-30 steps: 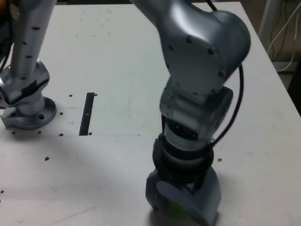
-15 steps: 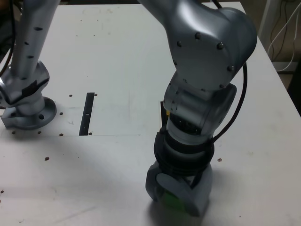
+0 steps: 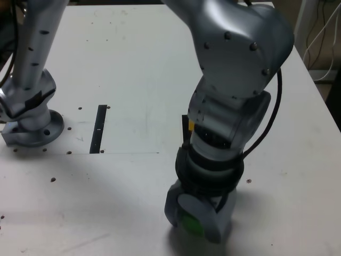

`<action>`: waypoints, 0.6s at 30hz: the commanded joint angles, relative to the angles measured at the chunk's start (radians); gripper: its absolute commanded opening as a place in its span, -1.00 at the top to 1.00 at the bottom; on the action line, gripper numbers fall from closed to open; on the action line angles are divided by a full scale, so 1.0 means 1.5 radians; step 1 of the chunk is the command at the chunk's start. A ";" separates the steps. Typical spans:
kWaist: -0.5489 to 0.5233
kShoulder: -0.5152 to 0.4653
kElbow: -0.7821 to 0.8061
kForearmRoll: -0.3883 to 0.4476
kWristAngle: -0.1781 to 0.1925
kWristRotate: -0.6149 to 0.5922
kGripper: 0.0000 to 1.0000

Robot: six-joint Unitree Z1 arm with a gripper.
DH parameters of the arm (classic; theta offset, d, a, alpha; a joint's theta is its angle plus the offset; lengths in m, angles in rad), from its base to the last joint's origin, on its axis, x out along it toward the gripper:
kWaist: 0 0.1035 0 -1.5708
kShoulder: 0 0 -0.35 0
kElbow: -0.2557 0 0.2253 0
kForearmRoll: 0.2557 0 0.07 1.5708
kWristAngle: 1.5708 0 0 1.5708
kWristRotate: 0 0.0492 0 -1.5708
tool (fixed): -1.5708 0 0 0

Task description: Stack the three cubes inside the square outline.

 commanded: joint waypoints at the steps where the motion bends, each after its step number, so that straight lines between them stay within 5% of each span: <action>1: 0.003 -0.008 -0.006 0.013 0.000 0.002 0.62; 5: 0.007 -0.030 -0.028 0.046 0.012 0.003 0.77; 12: 0.033 -0.089 -0.107 0.182 0.073 0.015 0.79; 18: 0.086 -0.154 -0.168 0.267 0.089 0.065 0.79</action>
